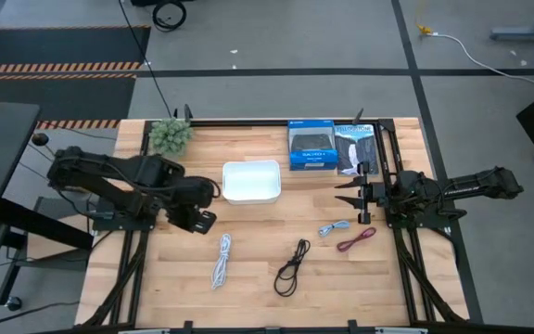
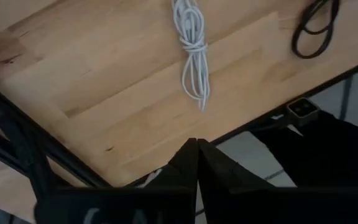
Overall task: Pick and place USB-C Cables
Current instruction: Put the white charger cable into the white bin
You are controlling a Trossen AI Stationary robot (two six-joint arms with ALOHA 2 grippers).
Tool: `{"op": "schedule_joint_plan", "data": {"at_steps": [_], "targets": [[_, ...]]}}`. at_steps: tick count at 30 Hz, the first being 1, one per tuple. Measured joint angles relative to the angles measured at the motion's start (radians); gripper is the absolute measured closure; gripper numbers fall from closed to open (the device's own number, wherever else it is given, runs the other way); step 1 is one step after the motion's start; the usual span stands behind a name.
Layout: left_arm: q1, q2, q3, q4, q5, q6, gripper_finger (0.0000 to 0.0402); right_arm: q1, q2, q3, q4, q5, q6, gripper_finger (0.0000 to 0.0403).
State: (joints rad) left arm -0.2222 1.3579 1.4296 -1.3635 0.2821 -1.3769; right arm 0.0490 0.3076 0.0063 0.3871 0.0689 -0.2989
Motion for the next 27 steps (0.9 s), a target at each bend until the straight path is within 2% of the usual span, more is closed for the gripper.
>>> {"op": "schedule_joint_plan", "data": {"at_steps": [4, 11, 17, 22, 27], "targets": [[-0.015, 0.049, 0.000, 0.005, 0.003, 0.001, 0.0356, 0.000, 0.000, 0.000, 0.000, 0.000, 0.000, 0.0275], [-0.051, 0.125, 0.000, 0.006, -0.001, 0.030, 0.0269, 0.000, 0.000, 0.000, 0.000, 0.000, 0.000, 0.0275], [-0.087, 0.187, 0.000, 0.006, -0.076, 0.049, 0.0207, 0.000, 0.000, 0.000, 0.000, 0.000, 0.000, 0.0275], [-0.103, 0.231, 0.000, 0.023, -0.106, 0.013, 0.0174, 0.000, 0.000, 0.000, 0.000, 0.000, 0.000, 0.0275], [-0.118, 0.281, 0.000, 0.093, -0.119, -0.030, 0.0158, 0.000, 0.000, 0.000, 0.000, 0.000, 0.000, 0.0275]]}}
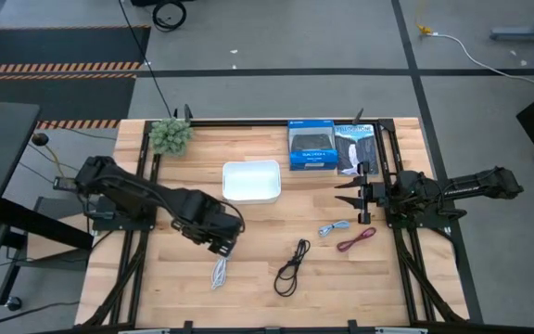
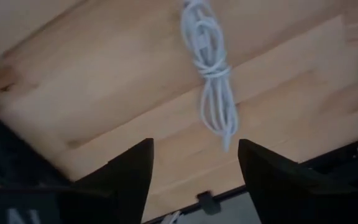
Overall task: Pick and place USB-C Cables
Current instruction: Put the white charger cable into the white bin
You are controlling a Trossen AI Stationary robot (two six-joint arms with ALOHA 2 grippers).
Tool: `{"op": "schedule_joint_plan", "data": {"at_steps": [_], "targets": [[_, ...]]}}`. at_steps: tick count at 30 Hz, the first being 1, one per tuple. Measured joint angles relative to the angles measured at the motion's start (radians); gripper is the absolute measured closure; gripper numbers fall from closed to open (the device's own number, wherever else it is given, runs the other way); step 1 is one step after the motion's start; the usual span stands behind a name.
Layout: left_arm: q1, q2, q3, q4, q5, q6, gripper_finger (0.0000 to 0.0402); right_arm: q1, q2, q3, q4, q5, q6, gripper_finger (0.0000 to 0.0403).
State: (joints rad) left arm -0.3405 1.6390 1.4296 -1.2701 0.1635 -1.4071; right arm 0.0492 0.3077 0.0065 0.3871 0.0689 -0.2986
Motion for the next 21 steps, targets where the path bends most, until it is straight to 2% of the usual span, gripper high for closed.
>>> {"op": "schedule_joint_plan", "data": {"at_steps": [12, 21], "targets": [[-0.024, 0.150, -0.012, 0.165, 0.006, -0.087, 0.0157, 0.000, 0.000, 0.000, 0.001, 0.000, 0.000, 0.0275], [-0.035, 0.153, -0.164, 0.318, -0.011, -0.179, 0.0157, 0.000, 0.000, 0.000, 0.002, 0.000, 0.000, 0.0275]]}}
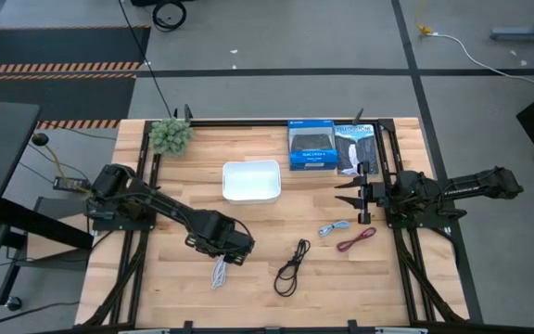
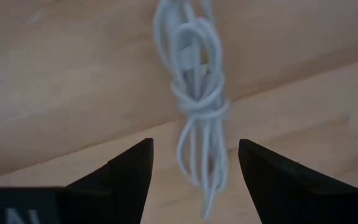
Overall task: Pick and place USB-C Cables
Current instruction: Put the white charger cable into the white bin
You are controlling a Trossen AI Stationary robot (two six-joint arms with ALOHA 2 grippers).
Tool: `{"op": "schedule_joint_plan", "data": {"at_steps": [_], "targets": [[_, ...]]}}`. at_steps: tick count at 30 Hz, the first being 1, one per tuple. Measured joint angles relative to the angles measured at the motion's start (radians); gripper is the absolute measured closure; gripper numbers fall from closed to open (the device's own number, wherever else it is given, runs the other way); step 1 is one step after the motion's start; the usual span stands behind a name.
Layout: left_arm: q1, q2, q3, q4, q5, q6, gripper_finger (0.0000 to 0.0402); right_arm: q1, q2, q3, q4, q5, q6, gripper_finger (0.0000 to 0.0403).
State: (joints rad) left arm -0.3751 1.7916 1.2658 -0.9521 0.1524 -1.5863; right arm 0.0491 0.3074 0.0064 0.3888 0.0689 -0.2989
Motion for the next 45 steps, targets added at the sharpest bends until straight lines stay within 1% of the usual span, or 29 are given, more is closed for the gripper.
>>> {"op": "schedule_joint_plan", "data": {"at_steps": [3, 4, 8, 10, 13, 23, 27, 30, 35, 38, 41, 45], "targets": [[0.003, 0.000, -0.024, 0.043, -0.034, -0.008, 0.0157, 0.000, 0.000, 0.000, 0.000, 0.000, 0.000, 0.0275], [0.005, 0.000, -0.031, 0.079, -0.041, -0.008, 0.0157, 0.000, 0.000, 0.000, 0.000, 0.000, 0.000, 0.0275], [0.008, 0.000, -0.079, 0.205, -0.041, -0.032, 0.0157, 0.000, 0.000, 0.000, 0.000, 0.000, 0.000, 0.0275], [0.008, -0.001, -0.095, 0.231, -0.041, -0.053, 0.0160, 0.000, 0.000, 0.000, 0.000, 0.000, 0.000, 0.0275], [0.007, -0.001, -0.107, 0.199, -0.042, -0.072, 0.0170, 0.000, 0.000, 0.000, 0.000, 0.000, 0.000, 0.0275], [0.007, 0.002, -0.112, 0.201, -0.057, -0.052, 0.0227, 0.000, 0.000, 0.000, 0.000, 0.000, 0.000, 0.0275], [0.006, 0.008, -0.112, 0.199, -0.060, -0.052, 0.0242, 0.000, 0.000, 0.000, 0.000, 0.000, 0.000, 0.0275], [0.006, 0.016, -0.110, 0.203, -0.077, -0.052, 0.0237, 0.000, 0.000, 0.000, 0.000, 0.000, 0.000, 0.0275], [0.006, 0.034, -0.113, 0.193, -0.091, -0.025, 0.0200, 0.000, 0.000, 0.000, 0.000, 0.000, 0.000, 0.0275], [0.006, 0.051, -0.113, 0.200, -0.085, -0.025, 0.0191, 0.000, 0.000, 0.000, 0.000, 0.000, 0.000, 0.0275], [0.000, 0.067, -0.113, 0.207, -0.081, -0.025, 0.0198, 0.000, 0.000, 0.000, 0.000, 0.000, 0.000, 0.0275], [-0.002, 0.073, -0.113, 0.224, -0.077, -0.025, 0.0230, 0.000, 0.000, 0.000, 0.001, 0.000, 0.000, 0.0275]]}}
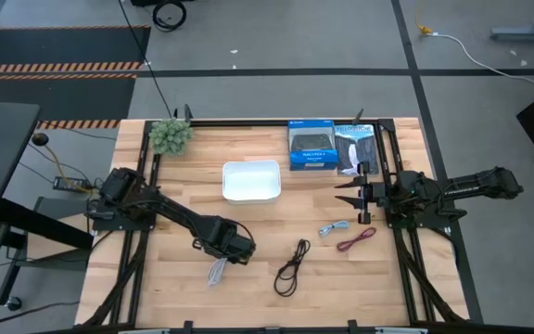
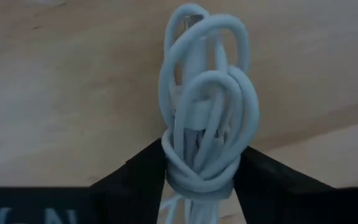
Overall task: Pick and place USB-C Cables
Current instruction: Put the white charger cable into the white bin
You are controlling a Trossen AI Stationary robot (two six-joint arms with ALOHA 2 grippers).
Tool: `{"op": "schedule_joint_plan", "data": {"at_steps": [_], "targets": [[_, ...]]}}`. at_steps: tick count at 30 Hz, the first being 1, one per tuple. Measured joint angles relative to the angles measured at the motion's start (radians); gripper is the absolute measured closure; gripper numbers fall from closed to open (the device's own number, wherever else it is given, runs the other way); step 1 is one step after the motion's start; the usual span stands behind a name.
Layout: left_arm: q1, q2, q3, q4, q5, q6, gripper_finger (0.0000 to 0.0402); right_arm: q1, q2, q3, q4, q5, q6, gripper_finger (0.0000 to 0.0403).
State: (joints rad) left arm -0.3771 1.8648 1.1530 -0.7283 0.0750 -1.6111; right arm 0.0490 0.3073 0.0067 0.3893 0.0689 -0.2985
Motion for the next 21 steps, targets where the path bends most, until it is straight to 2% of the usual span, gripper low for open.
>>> {"op": "schedule_joint_plan", "data": {"at_steps": [7, 16, 21], "targets": [[0.000, -0.002, 0.001, -0.003, 0.003, 0.000, 0.0277, 0.000, 0.000, 0.000, 0.000, 0.000, 0.000, 0.0275], [0.003, -0.041, 0.010, -0.034, 0.043, 0.001, 0.0284, 0.000, 0.000, 0.000, 0.000, 0.000, 0.000, 0.0275], [0.012, -0.110, 0.064, -0.126, 0.003, 0.003, 0.0285, 0.000, 0.000, 0.000, 0.004, 0.000, 0.000, 0.0275]]}}
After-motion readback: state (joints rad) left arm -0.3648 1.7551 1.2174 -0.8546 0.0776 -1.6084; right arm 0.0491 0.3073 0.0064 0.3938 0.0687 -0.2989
